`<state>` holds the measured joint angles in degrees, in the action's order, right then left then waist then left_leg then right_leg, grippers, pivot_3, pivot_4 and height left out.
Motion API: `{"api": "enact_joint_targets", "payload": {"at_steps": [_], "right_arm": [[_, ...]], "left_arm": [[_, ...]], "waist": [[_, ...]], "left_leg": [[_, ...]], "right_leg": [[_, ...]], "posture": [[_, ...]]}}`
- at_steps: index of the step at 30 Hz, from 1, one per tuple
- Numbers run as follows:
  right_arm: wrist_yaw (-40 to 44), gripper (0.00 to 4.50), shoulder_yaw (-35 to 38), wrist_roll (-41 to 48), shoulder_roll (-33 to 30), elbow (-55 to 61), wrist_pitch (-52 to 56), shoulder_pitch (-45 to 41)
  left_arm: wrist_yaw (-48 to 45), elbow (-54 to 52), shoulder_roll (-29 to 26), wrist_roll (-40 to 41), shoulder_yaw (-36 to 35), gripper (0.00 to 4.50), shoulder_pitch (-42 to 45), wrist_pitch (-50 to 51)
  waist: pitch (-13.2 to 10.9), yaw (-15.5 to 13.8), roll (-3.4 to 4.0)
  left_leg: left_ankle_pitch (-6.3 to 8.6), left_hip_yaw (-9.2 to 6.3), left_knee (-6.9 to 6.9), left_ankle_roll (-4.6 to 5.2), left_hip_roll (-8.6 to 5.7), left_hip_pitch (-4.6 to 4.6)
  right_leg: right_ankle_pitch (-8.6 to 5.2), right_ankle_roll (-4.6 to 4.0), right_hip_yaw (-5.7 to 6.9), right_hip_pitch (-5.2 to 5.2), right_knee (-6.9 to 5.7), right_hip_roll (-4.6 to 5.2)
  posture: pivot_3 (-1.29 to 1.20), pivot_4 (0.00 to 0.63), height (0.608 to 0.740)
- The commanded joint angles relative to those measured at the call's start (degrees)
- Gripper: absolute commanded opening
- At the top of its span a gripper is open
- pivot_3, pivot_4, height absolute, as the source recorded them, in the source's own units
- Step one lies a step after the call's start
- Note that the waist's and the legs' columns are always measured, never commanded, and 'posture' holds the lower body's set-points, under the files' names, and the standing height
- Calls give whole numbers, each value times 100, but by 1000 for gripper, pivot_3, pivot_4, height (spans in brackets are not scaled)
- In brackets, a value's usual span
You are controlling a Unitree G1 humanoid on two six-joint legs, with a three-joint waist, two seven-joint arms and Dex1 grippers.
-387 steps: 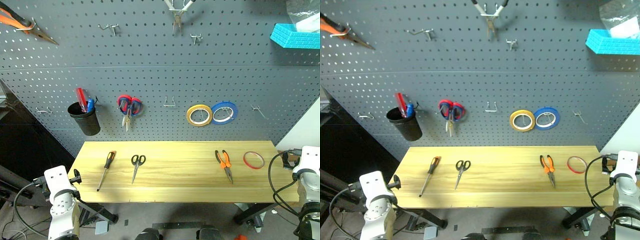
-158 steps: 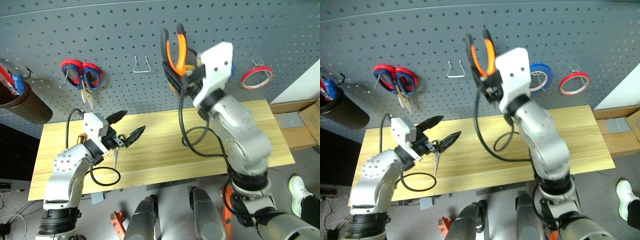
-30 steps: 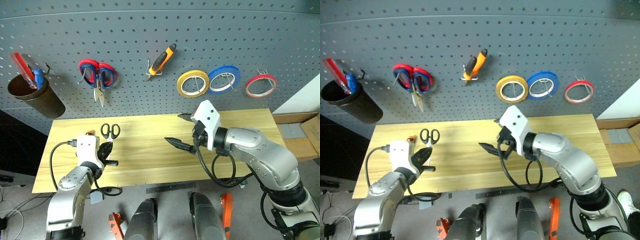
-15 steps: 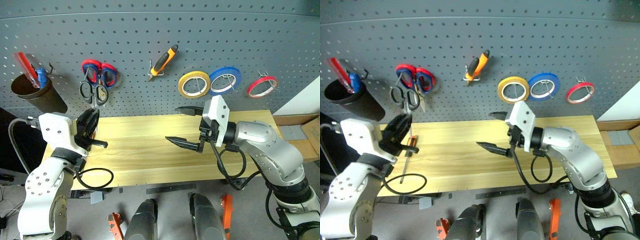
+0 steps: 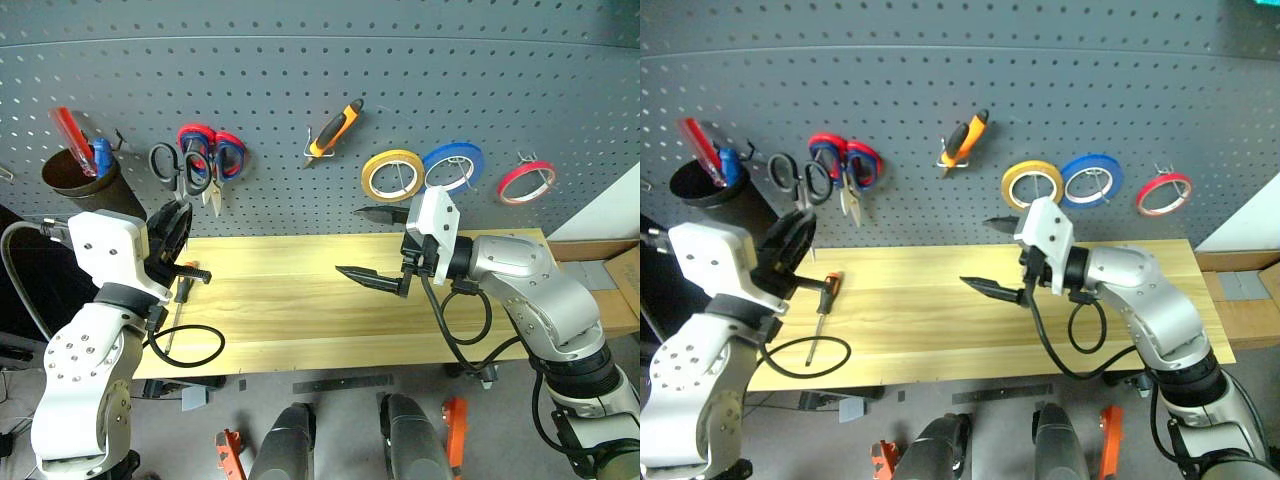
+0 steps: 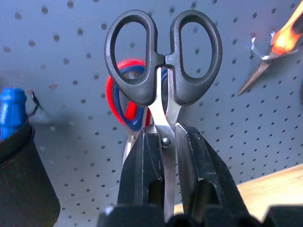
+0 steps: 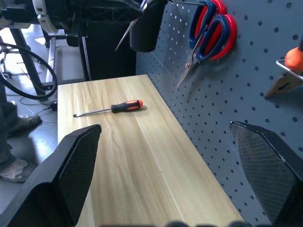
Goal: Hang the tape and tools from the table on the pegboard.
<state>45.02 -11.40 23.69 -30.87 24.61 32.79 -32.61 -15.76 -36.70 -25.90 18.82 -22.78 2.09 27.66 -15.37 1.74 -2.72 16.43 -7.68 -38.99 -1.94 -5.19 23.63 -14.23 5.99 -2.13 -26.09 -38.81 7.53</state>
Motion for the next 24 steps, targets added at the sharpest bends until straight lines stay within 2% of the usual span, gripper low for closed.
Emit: {"api": "enact_joint_targets", "payload": {"at_steps": [1, 8, 15, 24], "right_arm": [[18, 4500, 42, -23, 33, 187, -113, -63], [-23, 4500, 50, -19, 71, 288, -49, -51], [-17, 4500, 52, 0, 134, 324, -83, -108], [-288, 4500, 318, 116, 666, 294, -376, -340]], "left_arm": [[-113, 131, -218, -66, 40, 108, 148, -95], [-369, 895, -563, -304, 346, 108, 656, -315], [-439, 1290, -564, -435, 500, 108, 765, -424], [-330, 1748, -479, -521, 528, 108, 903, -491]], "waist": [[0, -1, 0], [2, 12, 0], [2, 17, 0], [2, 15, 1]], "left_leg": [[0, -1, 0, 0, 0, 0], [-1, -1, 0, -1, 0, 0], [0, -1, 0, -1, 4, -1], [-2, -3, -1, -3, 6, -2]], "right_leg": [[0, 0, 1, 0, 0, -1], [1, -1, 1, 0, -1, -2], [1, -1, 1, -1, 2, -1], [3, -1, 1, 0, -1, -1]], "posture": [[-11, 214, 740], [-26, 220, 740], [-36, 227, 740], [-43, 237, 740]]}}
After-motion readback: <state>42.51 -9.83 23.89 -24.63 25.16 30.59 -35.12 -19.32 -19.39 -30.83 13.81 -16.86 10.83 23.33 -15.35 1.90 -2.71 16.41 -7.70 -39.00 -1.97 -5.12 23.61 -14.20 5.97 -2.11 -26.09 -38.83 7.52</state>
